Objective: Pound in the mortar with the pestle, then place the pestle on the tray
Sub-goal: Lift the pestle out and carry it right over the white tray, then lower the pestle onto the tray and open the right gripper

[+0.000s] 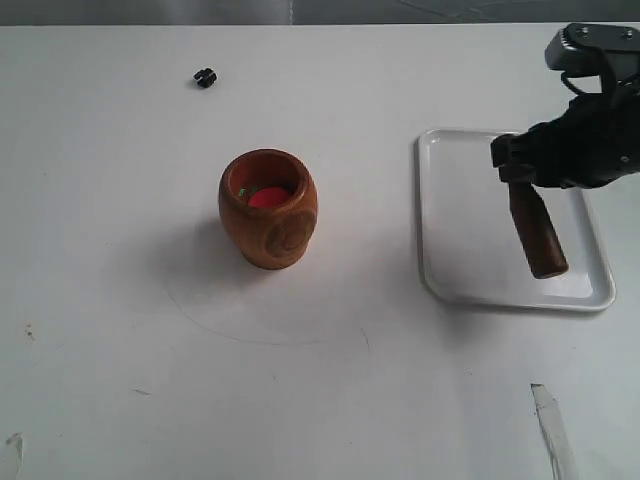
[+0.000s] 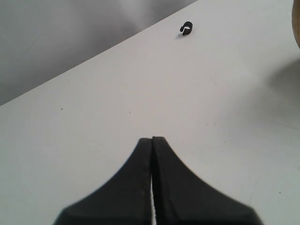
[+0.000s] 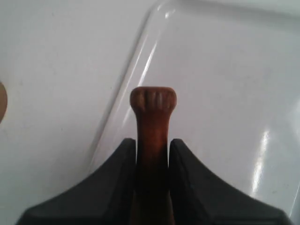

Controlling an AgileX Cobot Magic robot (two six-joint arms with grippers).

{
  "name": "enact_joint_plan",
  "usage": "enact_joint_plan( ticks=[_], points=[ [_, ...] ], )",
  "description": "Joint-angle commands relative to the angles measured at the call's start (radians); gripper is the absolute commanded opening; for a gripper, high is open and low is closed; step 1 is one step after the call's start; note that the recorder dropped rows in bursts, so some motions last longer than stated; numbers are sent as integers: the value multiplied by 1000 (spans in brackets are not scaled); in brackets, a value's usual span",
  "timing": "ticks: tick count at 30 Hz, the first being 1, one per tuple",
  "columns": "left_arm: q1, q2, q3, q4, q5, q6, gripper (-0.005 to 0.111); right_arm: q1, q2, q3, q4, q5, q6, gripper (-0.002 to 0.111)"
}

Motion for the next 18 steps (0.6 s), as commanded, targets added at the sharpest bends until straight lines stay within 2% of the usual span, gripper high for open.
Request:
enact_joint_plan(
  ticks=[1,3,6,11,15,18],
  points=[
    [-8,-1,1,-7,-3,-8,0,39,111,-151,-262,130,238,0],
    [-8,-1,1,-7,-3,-8,0,41,161,-228,-398,192,359,0],
    [-8,-1,1,-7,-3,-8,0,41,194,-253,-496,208,431,0],
    [-8,-1,1,-7,-3,-8,0,41,234,-251,-496,87,429,0],
    [-8,-1,1,-7,-3,-8,0,41,238,-251,-495,69,417,0],
    [-8,-1,1,-7,-3,-8,0,41,238,-251,-462,74,392,9]
  ],
)
